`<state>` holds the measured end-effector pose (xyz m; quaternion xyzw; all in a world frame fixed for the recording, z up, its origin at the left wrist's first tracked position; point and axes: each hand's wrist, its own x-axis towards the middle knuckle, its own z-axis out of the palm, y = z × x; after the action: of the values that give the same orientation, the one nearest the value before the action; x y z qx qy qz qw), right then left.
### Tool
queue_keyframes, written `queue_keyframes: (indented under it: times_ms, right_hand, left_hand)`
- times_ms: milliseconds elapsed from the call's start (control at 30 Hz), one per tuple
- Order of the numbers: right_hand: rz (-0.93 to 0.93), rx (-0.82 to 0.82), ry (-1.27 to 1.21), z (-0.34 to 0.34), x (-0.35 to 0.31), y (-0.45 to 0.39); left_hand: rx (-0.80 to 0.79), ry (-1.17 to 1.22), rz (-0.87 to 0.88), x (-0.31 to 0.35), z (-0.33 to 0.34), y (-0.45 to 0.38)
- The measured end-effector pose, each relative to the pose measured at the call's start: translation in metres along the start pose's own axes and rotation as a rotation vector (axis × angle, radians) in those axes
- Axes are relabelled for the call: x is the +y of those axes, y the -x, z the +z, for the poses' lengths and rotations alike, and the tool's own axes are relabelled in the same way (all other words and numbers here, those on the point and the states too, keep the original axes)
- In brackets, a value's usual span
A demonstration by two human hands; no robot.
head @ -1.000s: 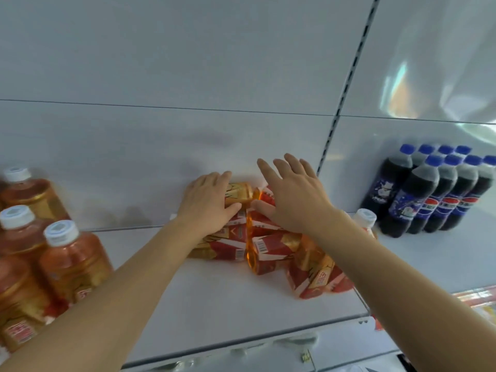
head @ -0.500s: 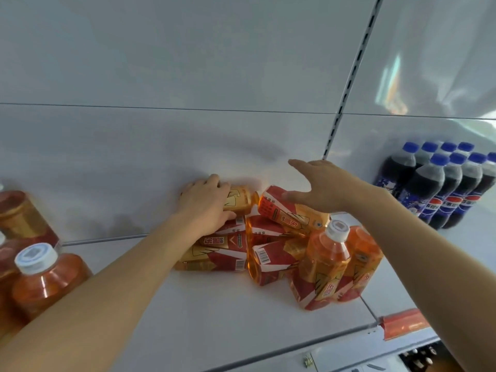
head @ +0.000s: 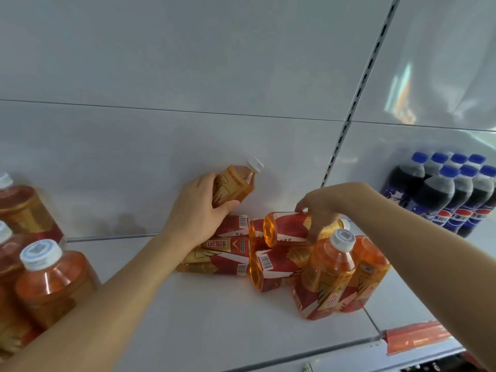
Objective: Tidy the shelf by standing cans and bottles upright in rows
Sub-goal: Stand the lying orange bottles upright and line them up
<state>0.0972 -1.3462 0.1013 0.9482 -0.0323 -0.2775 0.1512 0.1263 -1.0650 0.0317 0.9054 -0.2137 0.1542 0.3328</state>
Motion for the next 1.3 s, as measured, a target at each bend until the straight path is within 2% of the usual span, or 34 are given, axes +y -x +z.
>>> queue_keyframes:
  times_ms: [100, 200, 467, 567, 667, 800, 900, 1033, 1300]
  right_hand:
    - [-0.016, 0.0, 0.048, 0.009, 0.002, -0.003]
    - [-0.059, 0.073, 0.021, 0.007, 0.008, 0.003]
    - [-0.322, 0.482, -0.007, -0.043, -0.003, 0.062]
    - [-0.387, 0.572, 0.027, -0.059, -0.024, 0.076]
    - [-0.463, 0.599, 0.065, -0.069, -0.049, 0.086]
    - [-0.598, 0.625, 0.121, -0.076, -0.094, 0.094]
    - [-0.669, 0.625, 0.164, -0.074, -0.132, 0.094]
    - [-0.688, 0.615, 0.165, -0.072, -0.167, 0.086]
    - [-0.654, 0.542, -0.004, -0.085, -0.185, 0.072]
  left_hand:
    - [0.035, 0.121, -0.032, 0.006, -0.003, 0.008]
    - [0.065, 0.219, -0.042, 0.009, -0.007, 0.014]
    - [0.155, 0.301, -0.129, 0.002, -0.022, 0.044]
    - [0.215, 0.28, -0.168, -0.001, -0.033, 0.067]
    - [0.285, 0.224, -0.201, -0.005, -0.046, 0.093]
    - [0.317, -0.048, -0.266, -0.008, -0.055, 0.135]
    - [0.319, -0.146, -0.309, -0.009, -0.053, 0.167]
    - [0.32, -0.297, -0.309, 0.0, -0.044, 0.191]
    - [0.324, -0.399, -0.279, -0.004, -0.053, 0.218]
